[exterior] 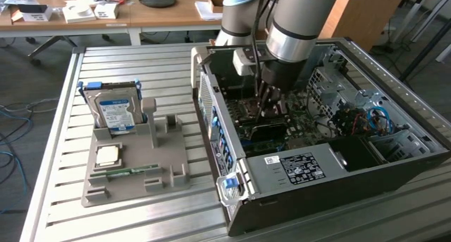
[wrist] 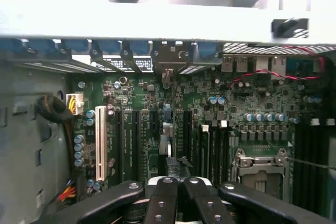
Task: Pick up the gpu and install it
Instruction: 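Press down on the gpu until it lock into place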
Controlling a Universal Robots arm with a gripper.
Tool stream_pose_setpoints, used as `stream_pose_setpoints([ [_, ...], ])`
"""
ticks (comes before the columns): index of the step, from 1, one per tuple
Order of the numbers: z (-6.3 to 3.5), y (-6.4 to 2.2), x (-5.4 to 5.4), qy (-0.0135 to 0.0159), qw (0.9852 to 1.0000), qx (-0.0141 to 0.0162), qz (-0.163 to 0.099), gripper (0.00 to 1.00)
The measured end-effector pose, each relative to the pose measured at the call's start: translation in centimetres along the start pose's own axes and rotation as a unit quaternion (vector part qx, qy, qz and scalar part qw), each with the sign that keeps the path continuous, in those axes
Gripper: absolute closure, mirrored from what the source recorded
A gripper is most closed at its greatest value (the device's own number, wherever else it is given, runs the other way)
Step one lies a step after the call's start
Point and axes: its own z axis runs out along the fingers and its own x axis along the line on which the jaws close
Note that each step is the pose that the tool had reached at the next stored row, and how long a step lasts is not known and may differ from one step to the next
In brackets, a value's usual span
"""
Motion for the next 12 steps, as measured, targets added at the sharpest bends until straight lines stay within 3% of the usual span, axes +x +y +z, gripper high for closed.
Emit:
stream_pose_setpoints([
  [12, -1.7, -0.04, -0.1, -0.0001, 1.0, 0.0, 0.0, 0.89],
])
